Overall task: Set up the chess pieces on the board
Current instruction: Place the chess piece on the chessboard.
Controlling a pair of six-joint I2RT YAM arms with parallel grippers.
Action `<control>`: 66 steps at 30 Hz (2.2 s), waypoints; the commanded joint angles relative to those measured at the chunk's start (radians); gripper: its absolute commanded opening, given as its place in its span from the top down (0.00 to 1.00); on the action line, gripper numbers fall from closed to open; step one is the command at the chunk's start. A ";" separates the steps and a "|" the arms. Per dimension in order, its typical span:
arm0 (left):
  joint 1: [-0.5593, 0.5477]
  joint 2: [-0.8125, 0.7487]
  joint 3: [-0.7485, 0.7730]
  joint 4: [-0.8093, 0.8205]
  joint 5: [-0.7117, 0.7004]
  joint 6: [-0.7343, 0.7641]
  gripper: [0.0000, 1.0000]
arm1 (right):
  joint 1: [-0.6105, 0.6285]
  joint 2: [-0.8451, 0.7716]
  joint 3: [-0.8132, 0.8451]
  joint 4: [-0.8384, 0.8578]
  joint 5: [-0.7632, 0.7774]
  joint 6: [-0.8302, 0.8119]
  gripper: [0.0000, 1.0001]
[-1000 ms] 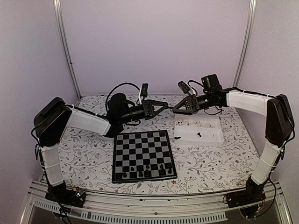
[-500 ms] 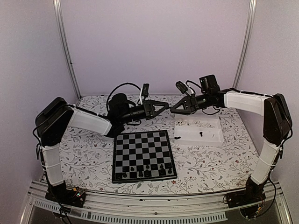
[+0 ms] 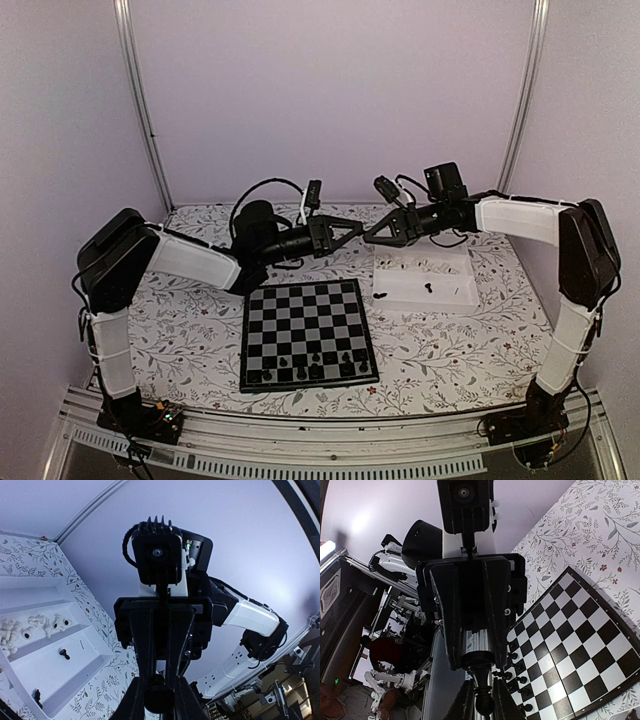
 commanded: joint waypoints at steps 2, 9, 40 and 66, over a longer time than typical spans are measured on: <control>-0.009 0.016 0.021 0.013 0.023 -0.009 0.84 | 0.000 0.006 0.061 -0.030 0.006 -0.053 0.92; 0.007 -0.042 0.009 -0.083 0.011 0.069 0.63 | 0.001 -0.021 0.108 -0.221 0.171 -0.251 0.97; 0.341 -0.697 -0.132 -0.977 -0.428 0.944 0.45 | 0.661 0.145 0.308 -0.913 1.191 -0.985 0.96; 0.342 -0.799 -0.174 -0.932 -0.416 0.944 0.45 | 0.734 0.268 0.375 -0.969 1.218 -0.960 0.93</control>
